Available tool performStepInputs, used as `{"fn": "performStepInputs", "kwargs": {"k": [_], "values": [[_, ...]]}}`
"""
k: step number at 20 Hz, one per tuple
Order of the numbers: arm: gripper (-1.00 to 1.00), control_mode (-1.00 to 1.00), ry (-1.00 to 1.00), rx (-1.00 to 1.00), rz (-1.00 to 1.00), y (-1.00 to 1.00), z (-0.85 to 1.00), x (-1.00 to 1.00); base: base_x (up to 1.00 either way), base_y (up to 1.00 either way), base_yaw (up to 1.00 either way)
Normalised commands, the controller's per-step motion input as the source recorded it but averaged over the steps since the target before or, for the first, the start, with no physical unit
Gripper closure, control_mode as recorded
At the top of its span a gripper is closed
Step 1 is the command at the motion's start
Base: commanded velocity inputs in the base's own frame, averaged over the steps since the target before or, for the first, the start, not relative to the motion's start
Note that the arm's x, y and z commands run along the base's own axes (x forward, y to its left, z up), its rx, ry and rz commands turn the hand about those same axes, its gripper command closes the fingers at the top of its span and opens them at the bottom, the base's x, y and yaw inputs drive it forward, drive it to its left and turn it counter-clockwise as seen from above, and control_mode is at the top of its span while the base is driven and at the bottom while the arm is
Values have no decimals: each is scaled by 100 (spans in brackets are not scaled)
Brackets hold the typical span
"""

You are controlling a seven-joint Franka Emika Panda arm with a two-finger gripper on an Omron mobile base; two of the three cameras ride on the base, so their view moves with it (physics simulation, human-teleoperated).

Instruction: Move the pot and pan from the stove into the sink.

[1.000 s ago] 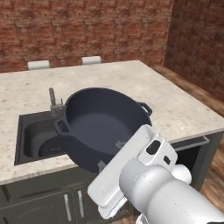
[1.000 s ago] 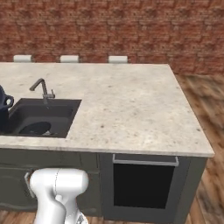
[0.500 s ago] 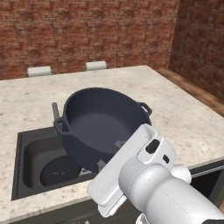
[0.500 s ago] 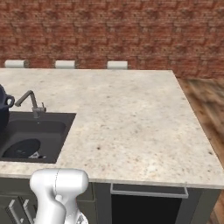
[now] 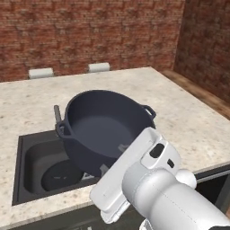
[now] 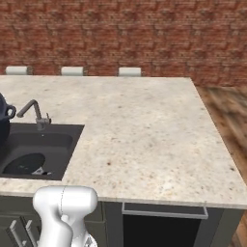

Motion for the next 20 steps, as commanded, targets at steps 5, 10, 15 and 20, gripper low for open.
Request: {"fn": "performStepInputs", "kwargs": {"k": [5, 10, 15, 20], "values": [[100, -100, 0, 0, 0, 0, 0, 0, 0, 0, 0], [100, -100, 1, 0, 0, -1, -2, 13, 0, 0, 0], [100, -100, 19, 0, 0, 0, -17, 49, 0, 0, 0], [100, -100, 27, 0, 0, 0, -23, 76, 0, 0, 0]]}}
